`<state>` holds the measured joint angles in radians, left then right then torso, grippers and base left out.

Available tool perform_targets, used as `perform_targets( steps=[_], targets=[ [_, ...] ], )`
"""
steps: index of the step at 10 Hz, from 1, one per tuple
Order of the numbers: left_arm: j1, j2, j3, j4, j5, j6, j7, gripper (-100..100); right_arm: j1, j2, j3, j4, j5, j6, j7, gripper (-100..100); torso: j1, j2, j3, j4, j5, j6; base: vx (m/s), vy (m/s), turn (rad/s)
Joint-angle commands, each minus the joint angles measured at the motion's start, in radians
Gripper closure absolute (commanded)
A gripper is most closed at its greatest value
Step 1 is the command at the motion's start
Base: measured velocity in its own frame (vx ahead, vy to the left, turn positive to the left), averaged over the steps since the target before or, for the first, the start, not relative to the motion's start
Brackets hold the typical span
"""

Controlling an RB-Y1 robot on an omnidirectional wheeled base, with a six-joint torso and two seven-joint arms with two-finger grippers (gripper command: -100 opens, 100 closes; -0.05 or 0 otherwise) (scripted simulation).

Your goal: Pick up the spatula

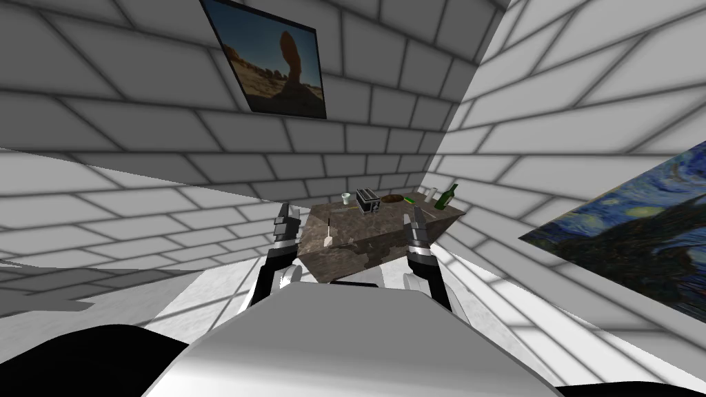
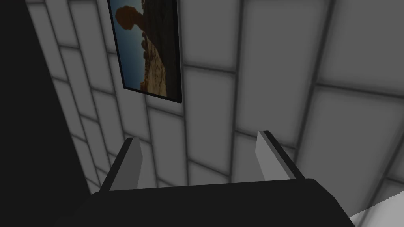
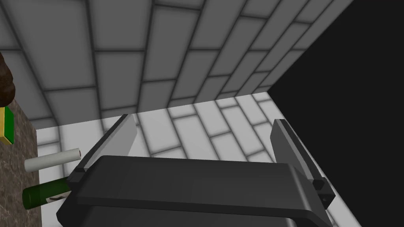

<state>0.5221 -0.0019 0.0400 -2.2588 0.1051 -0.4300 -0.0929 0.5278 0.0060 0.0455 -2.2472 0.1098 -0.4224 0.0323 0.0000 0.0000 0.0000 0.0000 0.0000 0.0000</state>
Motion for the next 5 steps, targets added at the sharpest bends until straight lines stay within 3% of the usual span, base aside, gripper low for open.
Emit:
perform_targets(
  steps=[1,5],
  targets=[
    [-0.003,0.034,-0.001,0.001,0.0,0.012,-0.006,-100,0.0,0.0,0.0,0.0,0.0,0.0,0.0,0,0.0,0.0,0.0,0.0,0.0,0.0,-0.009,-0.004,-0.019],
    [-0.014,0.153,-0.004,0.008,0.002,0.082,-0.037,-100,0.0,0.0,0.0,0.0,0.0,0.0,0.0,0,-0.001,0.002,0.001,0.0,0.0,0.0,-0.026,-0.016,-0.061]
  ],
)
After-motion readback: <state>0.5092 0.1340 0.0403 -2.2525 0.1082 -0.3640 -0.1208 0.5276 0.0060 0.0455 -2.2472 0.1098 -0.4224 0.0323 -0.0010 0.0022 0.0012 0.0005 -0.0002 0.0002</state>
